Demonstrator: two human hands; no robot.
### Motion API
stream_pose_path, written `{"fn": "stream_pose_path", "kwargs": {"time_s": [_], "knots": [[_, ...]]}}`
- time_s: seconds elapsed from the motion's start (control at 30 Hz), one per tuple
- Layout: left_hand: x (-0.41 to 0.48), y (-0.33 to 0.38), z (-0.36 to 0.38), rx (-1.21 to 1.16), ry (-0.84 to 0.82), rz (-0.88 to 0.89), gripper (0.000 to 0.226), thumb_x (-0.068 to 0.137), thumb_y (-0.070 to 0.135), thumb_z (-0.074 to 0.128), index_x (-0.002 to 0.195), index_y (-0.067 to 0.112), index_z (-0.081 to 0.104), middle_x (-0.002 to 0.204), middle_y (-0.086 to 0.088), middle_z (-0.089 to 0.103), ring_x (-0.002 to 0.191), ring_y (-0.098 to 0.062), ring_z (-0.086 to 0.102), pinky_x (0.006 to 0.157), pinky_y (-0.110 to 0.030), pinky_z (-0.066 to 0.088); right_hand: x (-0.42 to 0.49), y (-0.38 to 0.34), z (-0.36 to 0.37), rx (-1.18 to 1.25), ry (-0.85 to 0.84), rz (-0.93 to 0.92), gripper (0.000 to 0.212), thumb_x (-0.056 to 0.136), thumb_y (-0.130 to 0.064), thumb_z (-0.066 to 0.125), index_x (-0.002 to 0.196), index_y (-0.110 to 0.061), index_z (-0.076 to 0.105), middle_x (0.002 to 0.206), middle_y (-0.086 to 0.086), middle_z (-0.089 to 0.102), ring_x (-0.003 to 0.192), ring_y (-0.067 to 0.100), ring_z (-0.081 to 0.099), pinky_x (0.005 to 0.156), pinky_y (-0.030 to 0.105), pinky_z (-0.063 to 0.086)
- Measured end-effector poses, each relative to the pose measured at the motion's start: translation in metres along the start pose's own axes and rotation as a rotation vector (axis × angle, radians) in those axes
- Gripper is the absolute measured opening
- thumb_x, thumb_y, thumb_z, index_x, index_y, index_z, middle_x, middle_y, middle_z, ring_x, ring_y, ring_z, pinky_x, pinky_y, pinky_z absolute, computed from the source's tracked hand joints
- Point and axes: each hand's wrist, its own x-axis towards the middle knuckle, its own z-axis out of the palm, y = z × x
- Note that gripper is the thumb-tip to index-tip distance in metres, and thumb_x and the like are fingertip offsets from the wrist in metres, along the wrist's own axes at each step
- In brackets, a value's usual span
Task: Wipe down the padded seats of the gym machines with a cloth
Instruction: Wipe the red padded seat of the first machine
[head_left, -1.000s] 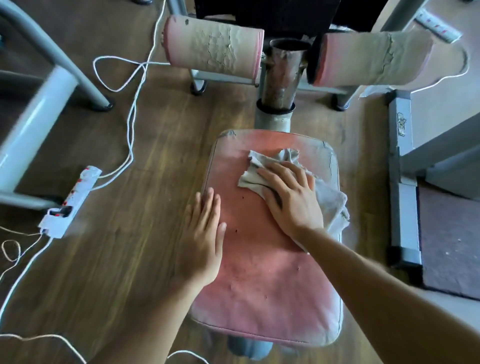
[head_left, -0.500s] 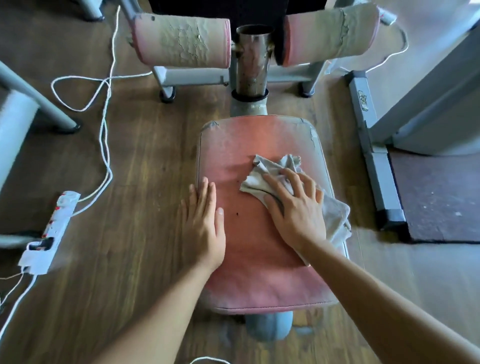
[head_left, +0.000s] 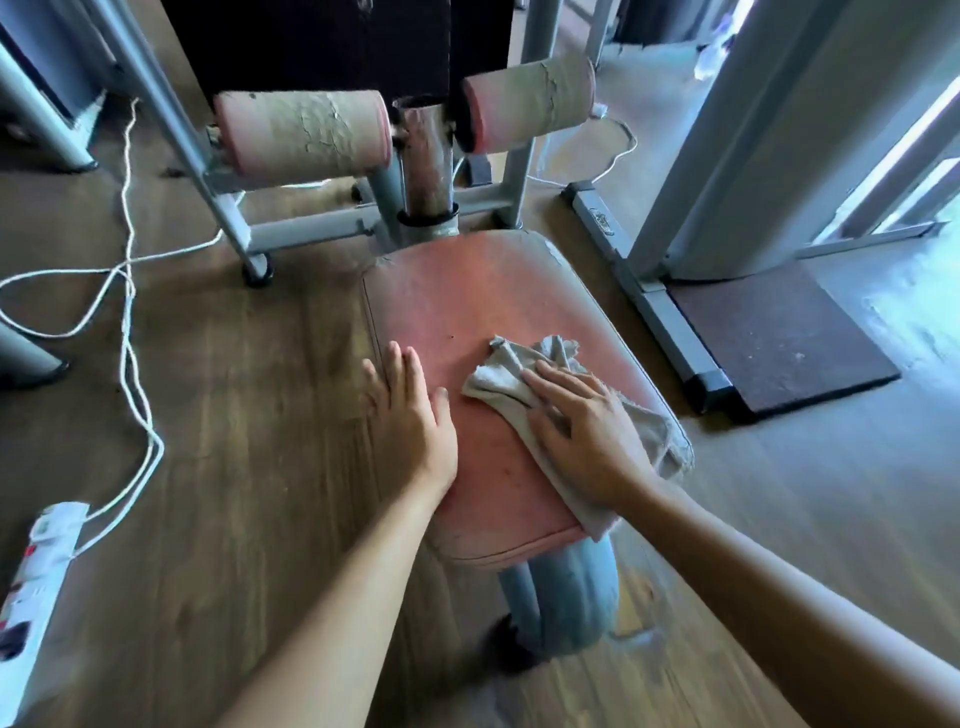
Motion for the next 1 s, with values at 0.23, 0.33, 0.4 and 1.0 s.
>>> {"fn": "stream_pose_path", "kwargs": {"time_s": [0.23, 0.33, 0.4, 1.0], "knots": [[-0.001, 0.0, 0.001, -0.009, 0.079, 0.046, 0.048, 0.104, 0.032, 0.046, 0.15, 0.019, 0.044, 0.164, -0.009, 0.027, 0.155, -0.033, 0.009, 0.122, -0.043, 0.004, -0.028, 0.033, -0.01, -0.228, -0.124, -0.025, 0.06, 0.099, -0.063, 0.017, 0.157, -0.045, 0.012, 0.166, -0.014, 0.002, 0.156, 0.021, -0.002, 0.127, 0.039, 0.003], [0.0, 0.002, 0.0, -0.074, 0.103, 0.088, 0.042, 0.103, 0.034, 0.046, 0.144, 0.024, 0.052, 0.158, -0.002, 0.041, 0.153, -0.03, 0.016, 0.123, -0.045, 0.007, -0.033, 0.017, 0.006, -0.238, -0.008, 0.052, 0.056, 0.104, -0.057, 0.021, 0.158, -0.041, 0.019, 0.168, -0.005, 0.012, 0.156, 0.029, 0.006, 0.125, 0.038, 0.005], [-0.003, 0.004, -0.003, -0.091, 0.117, 0.146, 0.037, 0.102, 0.035, 0.051, 0.136, 0.024, 0.059, 0.149, 0.0, 0.052, 0.148, -0.029, 0.03, 0.123, -0.046, 0.014, -0.037, 0.007, 0.013, -0.255, 0.048, 0.066, 0.054, 0.106, -0.054, 0.02, 0.157, -0.037, 0.023, 0.167, -0.003, 0.018, 0.155, 0.029, 0.013, 0.124, 0.038, 0.011], [-0.028, 0.021, -0.043, 0.062, -0.4, 0.131, 0.063, 0.085, 0.051, 0.071, 0.142, 0.043, 0.045, 0.169, -0.002, 0.009, 0.153, -0.035, -0.018, 0.12, -0.053, -0.008, -0.037, 0.07, -0.012, 0.347, 0.052, 0.037, 0.032, 0.102, -0.041, 0.051, 0.133, -0.043, 0.06, 0.153, -0.011, 0.047, 0.149, 0.009, 0.03, 0.121, 0.03, 0.023]]}}
